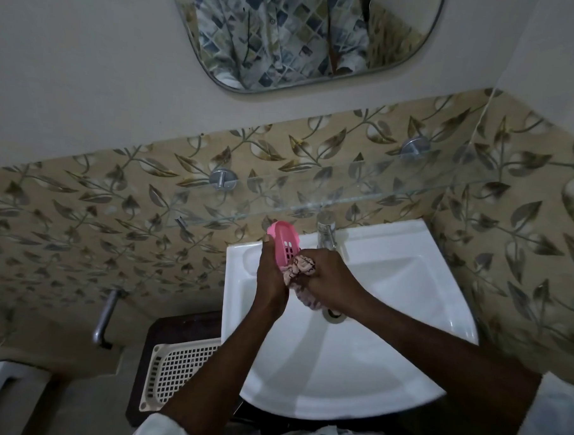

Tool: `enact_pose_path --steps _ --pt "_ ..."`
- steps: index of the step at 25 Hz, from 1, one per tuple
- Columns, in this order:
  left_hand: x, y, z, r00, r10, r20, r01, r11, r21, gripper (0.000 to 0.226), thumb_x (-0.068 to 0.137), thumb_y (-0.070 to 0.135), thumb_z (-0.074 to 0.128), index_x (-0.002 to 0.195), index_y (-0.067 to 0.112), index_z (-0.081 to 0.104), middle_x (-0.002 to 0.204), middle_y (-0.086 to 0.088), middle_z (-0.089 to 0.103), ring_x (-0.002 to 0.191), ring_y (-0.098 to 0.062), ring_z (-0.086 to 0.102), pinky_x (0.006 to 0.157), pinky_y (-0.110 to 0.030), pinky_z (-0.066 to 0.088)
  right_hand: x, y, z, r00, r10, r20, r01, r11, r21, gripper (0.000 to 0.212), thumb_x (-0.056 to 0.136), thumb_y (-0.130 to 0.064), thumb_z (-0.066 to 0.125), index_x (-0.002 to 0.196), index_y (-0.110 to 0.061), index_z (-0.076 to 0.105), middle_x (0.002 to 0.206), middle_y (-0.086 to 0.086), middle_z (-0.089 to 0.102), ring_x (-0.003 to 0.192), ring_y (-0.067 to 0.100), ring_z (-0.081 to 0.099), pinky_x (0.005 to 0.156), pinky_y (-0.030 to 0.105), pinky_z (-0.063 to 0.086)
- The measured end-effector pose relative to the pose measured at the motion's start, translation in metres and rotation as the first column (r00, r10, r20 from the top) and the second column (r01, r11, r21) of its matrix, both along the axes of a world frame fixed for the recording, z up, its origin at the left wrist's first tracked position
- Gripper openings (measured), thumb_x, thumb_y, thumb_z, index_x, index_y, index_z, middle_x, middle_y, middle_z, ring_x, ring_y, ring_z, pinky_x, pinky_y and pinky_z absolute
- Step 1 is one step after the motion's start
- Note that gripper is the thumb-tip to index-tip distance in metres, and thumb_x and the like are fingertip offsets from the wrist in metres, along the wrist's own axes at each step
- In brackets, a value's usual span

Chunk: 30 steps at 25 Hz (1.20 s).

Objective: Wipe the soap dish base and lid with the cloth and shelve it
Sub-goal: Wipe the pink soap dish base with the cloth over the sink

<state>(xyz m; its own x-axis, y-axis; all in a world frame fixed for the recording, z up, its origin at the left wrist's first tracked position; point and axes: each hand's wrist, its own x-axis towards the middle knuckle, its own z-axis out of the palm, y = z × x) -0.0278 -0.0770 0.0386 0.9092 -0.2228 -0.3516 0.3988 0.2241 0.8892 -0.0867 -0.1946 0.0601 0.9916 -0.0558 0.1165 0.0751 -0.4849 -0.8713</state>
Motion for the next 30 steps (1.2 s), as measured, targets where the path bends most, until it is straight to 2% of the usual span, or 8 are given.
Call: enact_pose_path --steps 4,8,11,15,17,22,27,30 --pt "0.008 0.005 0.005 0.991 0.012 -0.132 -0.025 0.995 -0.1 0.05 0.1 0.053 0.038 0.121 0.012 0.056 0.1 -0.016 0.068 0.092 -0.027 0.065 0.09 -0.043 0.053 -0.001 -0.013 -0.008 0.955 0.204 0.217 -0.073 0.867 -0.493 0.025 0.068 -0.003 0.075 0.093 -0.005 0.074 0.089 0.011 0.073 0.081 0.032 0.068 0.075 0.037 0.052" --pt "0.007 0.003 0.006 0.99 0.022 -0.141 -0.038 0.993 -0.11 0.059 0.098 0.055 0.043 0.129 0.006 0.055 0.107 -0.019 0.067 0.101 -0.032 0.065 0.093 -0.045 0.053 -0.003 0.007 -0.007 0.984 0.046 0.17 -0.004 0.972 -0.236 0.026 0.071 -0.011 0.077 0.096 -0.01 0.071 0.092 0.007 0.071 0.084 0.028 0.066 0.076 0.034 0.053" --pt "0.007 0.007 0.005 0.974 -0.013 -0.224 -0.019 0.991 -0.136 0.062 0.099 0.055 0.039 0.135 0.006 0.05 0.126 -0.026 0.059 0.116 -0.038 0.056 0.107 -0.051 0.043 -0.008 -0.01 -0.013 0.925 0.251 0.285 -0.093 0.877 -0.471 0.024 0.069 0.001 0.068 0.092 -0.004 0.072 0.088 0.01 0.071 0.079 0.031 0.064 0.078 0.037 0.048" --pt "0.004 0.004 0.0 0.998 0.018 -0.061 -0.021 0.999 -0.042 0.064 0.098 0.056 0.04 0.127 0.003 0.059 0.107 -0.017 0.07 0.105 -0.03 0.066 0.095 -0.042 0.054 0.002 0.012 0.008 0.997 -0.063 0.052 0.064 0.998 -0.025 0.012 0.074 -0.014 0.073 0.07 -0.021 0.064 0.074 0.002 0.07 0.068 0.02 0.069 0.061 0.027 0.051" --pt "-0.002 0.001 -0.004 1.0 -0.011 0.028 0.011 1.0 -0.019 0.06 0.1 0.057 0.034 0.112 0.013 0.072 0.102 -0.01 0.077 0.099 -0.023 0.072 0.079 -0.03 0.059 0.018 0.024 0.02 0.96 -0.264 -0.095 0.278 0.943 0.183 0.016 0.08 -0.019 0.072 0.068 -0.026 0.064 0.073 -0.001 0.072 0.069 0.014 0.07 0.06 0.023 0.049" --pt "0.007 0.013 -0.015 0.988 -0.057 0.144 0.057 0.998 0.002 0.066 0.101 0.058 0.024 0.144 0.013 0.046 0.141 -0.024 0.054 0.13 -0.034 0.054 0.109 -0.05 0.044 0.014 0.02 0.02 0.956 -0.091 -0.28 0.119 0.989 0.085 0.012 0.083 -0.025 0.073 0.071 -0.026 0.069 0.078 0.0 0.075 0.073 0.012 0.072 0.063 0.026 0.055" --pt "-0.013 0.009 -0.023 0.975 -0.165 0.148 0.17 0.985 -0.027 0.063 0.098 0.061 0.024 0.135 0.023 0.056 0.131 -0.007 0.067 0.12 -0.023 0.064 0.085 -0.032 0.058 0.033 0.015 0.031 0.914 -0.326 -0.241 0.392 0.865 0.313 0.008 0.083 -0.018 0.074 0.09 -0.017 0.078 0.088 0.002 0.078 0.083 0.014 0.074 0.082 0.037 0.06" --pt "-0.01 0.019 -0.022 0.983 -0.124 0.138 0.129 0.991 -0.028 0.058 0.1 0.06 0.021 0.117 0.036 0.071 0.126 -0.005 0.069 0.118 -0.02 0.065 0.086 -0.027 0.057 0.019 0.026 0.021 0.921 -0.194 -0.337 0.269 0.944 0.192 0.017 0.08 -0.026 0.075 0.091 -0.013 0.077 0.084 0.003 0.078 0.078 0.015 0.074 0.079 0.04 0.062"
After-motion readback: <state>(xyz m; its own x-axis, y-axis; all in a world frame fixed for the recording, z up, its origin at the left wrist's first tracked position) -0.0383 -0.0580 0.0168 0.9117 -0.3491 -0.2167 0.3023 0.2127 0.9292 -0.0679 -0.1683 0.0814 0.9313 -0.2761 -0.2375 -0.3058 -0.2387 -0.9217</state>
